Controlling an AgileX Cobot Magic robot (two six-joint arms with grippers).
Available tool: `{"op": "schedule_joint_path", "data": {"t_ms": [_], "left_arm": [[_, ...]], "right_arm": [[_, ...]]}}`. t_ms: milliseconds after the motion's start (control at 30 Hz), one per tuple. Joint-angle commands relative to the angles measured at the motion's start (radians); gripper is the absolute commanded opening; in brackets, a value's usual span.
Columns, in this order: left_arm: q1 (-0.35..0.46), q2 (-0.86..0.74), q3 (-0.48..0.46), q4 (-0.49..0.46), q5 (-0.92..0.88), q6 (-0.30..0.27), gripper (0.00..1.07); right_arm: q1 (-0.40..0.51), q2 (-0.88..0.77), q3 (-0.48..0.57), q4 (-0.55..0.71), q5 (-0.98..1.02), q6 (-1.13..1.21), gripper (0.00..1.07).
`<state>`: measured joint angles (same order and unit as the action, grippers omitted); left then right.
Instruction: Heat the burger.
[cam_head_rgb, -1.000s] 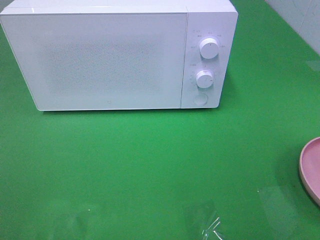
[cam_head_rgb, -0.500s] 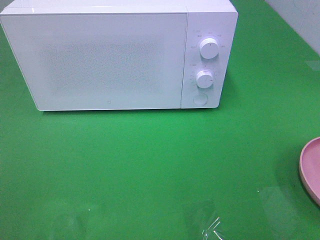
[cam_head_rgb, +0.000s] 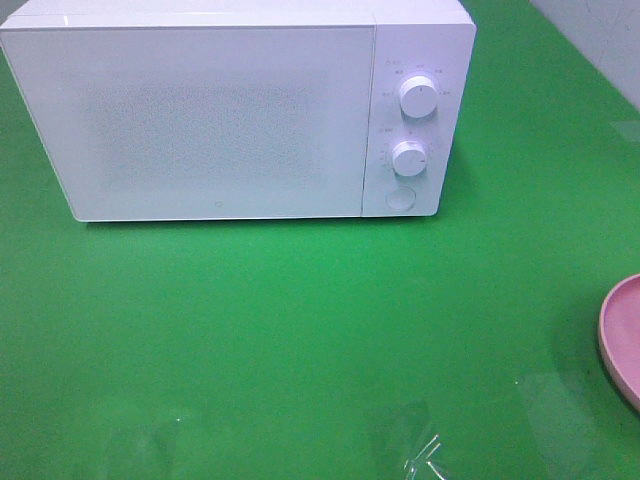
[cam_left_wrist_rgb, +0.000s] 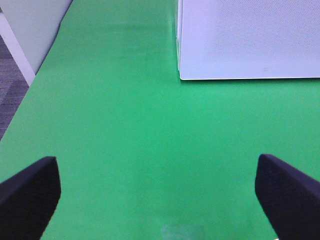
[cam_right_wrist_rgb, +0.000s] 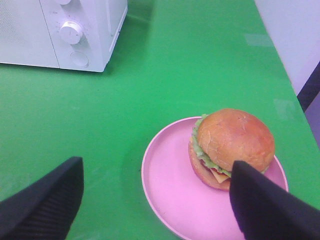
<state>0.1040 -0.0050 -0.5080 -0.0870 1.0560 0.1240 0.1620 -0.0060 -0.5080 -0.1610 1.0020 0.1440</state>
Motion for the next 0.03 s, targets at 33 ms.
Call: {"op": "schedule_joint_path", "data": {"t_ms": [33], "left_arm": [[0.000, -0.026, 0.005, -0.008, -0.014, -0.003, 0.98]], "right_arm": [[-0.006, -0.013, 0.002, 0.005, -0.001, -0.010, 0.76]]}}
